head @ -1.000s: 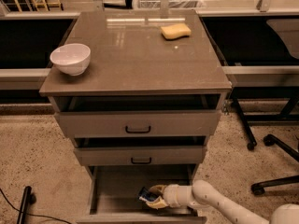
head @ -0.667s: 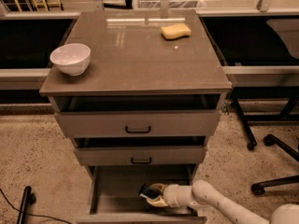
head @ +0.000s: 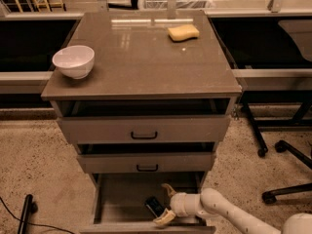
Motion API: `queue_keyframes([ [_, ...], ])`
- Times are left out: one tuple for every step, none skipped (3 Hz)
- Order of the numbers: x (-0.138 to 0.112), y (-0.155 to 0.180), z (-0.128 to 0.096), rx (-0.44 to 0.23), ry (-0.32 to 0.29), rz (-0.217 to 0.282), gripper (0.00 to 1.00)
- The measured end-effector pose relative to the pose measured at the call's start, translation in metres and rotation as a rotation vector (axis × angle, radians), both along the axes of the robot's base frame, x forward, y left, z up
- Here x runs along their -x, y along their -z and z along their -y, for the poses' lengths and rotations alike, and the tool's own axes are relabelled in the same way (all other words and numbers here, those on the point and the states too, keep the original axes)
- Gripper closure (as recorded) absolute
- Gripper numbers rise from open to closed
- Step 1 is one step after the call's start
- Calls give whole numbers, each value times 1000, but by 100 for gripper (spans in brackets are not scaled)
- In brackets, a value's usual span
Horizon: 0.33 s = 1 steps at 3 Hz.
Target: Place rxbar blueberry into bottom drawer
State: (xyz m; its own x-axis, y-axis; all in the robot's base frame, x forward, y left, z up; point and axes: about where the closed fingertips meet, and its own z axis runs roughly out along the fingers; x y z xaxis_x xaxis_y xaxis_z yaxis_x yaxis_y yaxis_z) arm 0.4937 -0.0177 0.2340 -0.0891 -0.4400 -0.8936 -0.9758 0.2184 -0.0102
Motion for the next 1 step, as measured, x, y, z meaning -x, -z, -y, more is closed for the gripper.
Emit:
queue_keyframes([
  [0,0,0,0,0,0,0],
])
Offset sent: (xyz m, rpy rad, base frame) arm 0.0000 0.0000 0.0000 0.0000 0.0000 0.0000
